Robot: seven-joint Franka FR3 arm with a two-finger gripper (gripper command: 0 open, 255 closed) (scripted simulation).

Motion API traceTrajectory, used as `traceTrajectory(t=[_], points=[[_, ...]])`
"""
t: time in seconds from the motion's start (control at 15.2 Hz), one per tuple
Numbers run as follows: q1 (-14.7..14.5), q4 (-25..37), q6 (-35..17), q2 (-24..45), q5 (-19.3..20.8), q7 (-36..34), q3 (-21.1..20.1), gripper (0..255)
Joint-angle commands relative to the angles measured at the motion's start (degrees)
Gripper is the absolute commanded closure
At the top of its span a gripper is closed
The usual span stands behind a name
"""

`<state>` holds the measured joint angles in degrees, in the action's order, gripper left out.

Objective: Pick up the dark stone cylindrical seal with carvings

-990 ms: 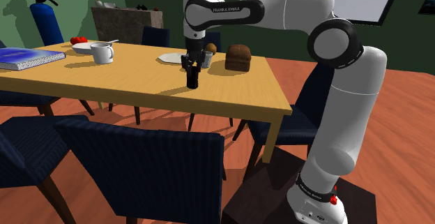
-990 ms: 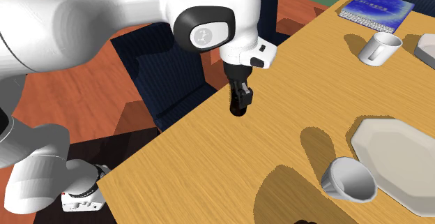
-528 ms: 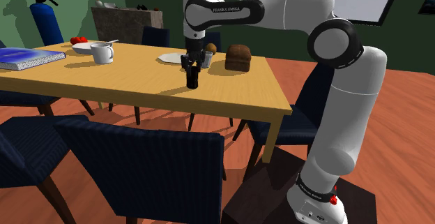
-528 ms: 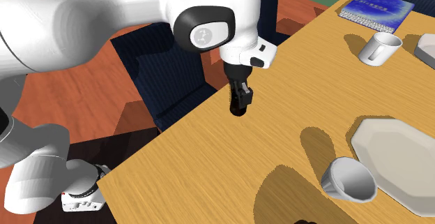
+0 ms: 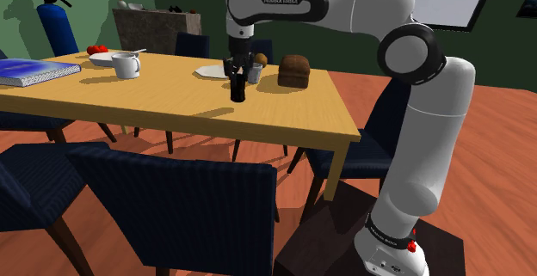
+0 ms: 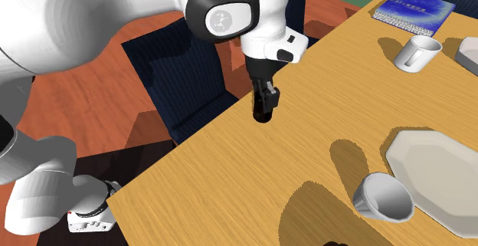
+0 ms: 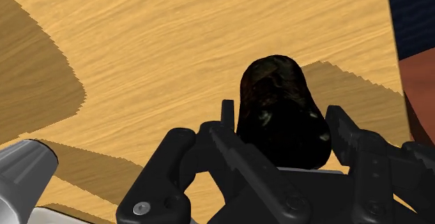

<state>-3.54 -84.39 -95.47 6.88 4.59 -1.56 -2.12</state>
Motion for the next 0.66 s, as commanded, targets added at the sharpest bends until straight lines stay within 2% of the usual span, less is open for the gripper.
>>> traceTrajectory(t=[0.0, 0.46, 0.59], points=[[0.0, 2.3, 1.8, 0.6, 0.0, 0.2, 0.0, 255], [-0.1, 11.0, 8.1, 2.8, 0.1, 0.5, 0.0, 255], [-0.1, 11.2, 8.3, 2.9, 0.1, 0.5, 0.0, 255]])
